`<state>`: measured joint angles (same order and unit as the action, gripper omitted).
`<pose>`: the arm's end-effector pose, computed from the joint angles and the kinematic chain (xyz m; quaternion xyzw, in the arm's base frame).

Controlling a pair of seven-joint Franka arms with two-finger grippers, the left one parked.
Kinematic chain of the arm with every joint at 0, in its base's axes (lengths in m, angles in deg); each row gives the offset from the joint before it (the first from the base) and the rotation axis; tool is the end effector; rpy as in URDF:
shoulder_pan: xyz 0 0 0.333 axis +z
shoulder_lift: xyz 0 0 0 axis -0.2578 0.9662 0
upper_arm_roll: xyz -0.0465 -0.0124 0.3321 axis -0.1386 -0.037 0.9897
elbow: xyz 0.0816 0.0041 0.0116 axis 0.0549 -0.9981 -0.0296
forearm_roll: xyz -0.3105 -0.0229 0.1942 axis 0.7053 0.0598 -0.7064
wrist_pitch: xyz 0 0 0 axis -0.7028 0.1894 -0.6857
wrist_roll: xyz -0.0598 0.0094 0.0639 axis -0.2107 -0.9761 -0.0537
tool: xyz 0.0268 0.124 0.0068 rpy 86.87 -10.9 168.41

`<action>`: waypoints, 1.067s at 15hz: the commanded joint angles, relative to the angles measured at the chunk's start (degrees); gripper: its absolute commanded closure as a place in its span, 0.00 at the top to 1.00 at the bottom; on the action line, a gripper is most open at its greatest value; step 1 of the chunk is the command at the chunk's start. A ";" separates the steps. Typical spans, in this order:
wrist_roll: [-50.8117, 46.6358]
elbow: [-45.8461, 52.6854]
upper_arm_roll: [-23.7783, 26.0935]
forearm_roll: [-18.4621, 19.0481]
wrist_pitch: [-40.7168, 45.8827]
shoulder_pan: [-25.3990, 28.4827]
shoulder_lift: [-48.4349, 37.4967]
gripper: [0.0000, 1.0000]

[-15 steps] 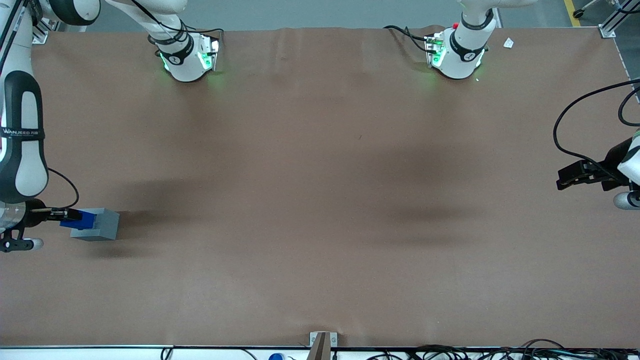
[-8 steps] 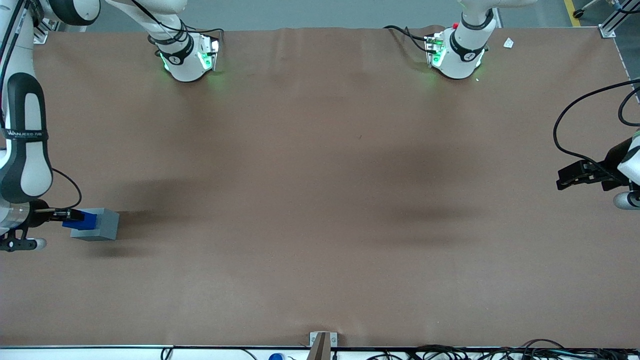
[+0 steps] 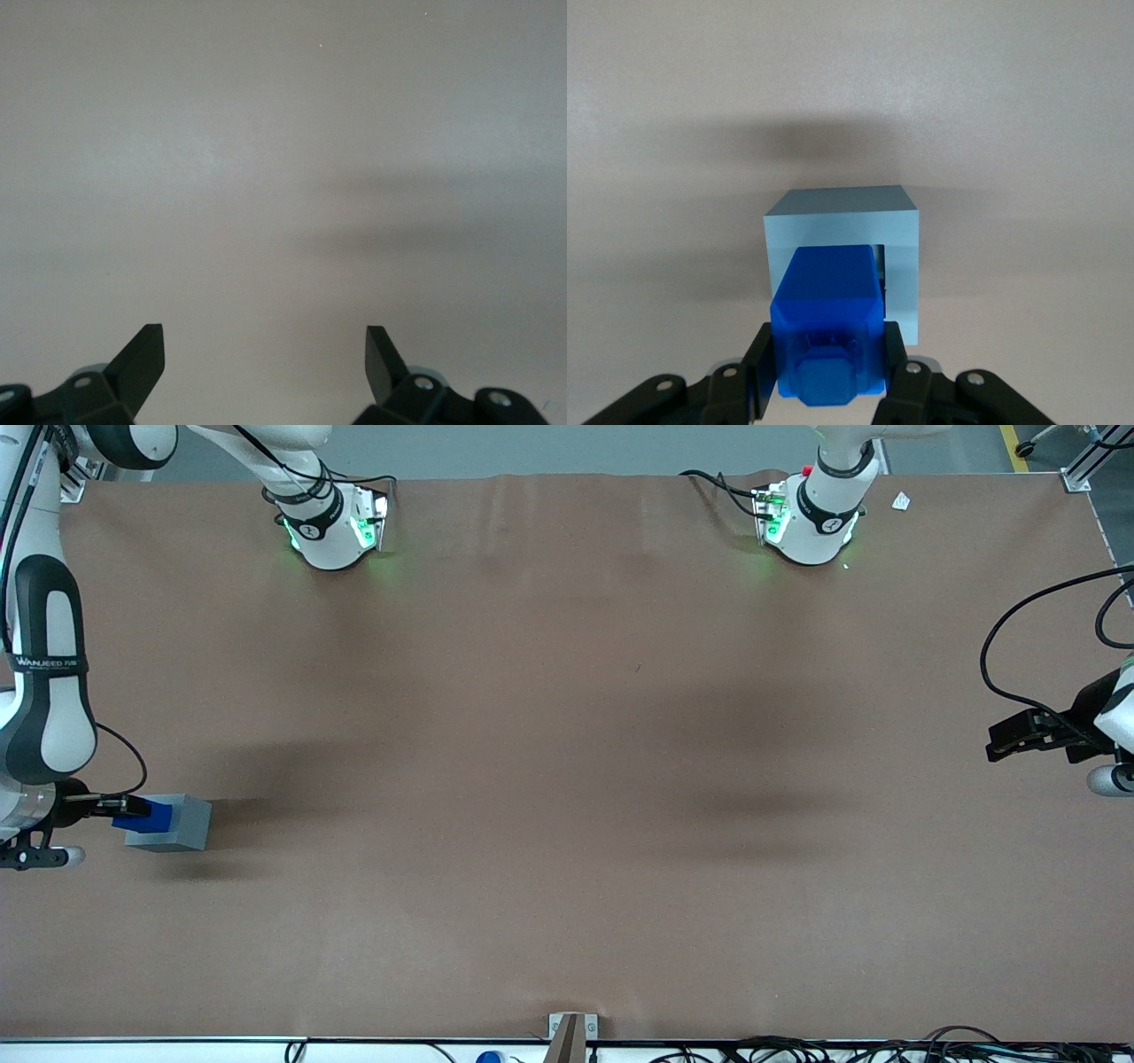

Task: Insert blue part into gray base with right arm
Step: 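Lower the blue cube into the gray base's opening and press down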

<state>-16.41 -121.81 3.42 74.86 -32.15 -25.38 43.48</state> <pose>0.6519 -0.2008 0.3174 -0.9978 -0.0017 0.0660 0.0033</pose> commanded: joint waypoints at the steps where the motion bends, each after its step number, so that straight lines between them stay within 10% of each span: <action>1: 2.21 -1.37 0.84 0.44 -0.96 -1.60 -0.42 0.05; 9: 2.13 -1.46 0.84 0.35 -1.05 -1.60 -0.16 0.13; 14: 2.22 -1.28 0.84 0.35 -1.40 -1.60 -0.16 0.92; 16: 2.13 -0.93 0.93 0.35 -0.96 -1.60 -0.25 1.00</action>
<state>-14.79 -122.49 3.68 74.86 -32.91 -26.47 43.65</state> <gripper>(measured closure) 0.335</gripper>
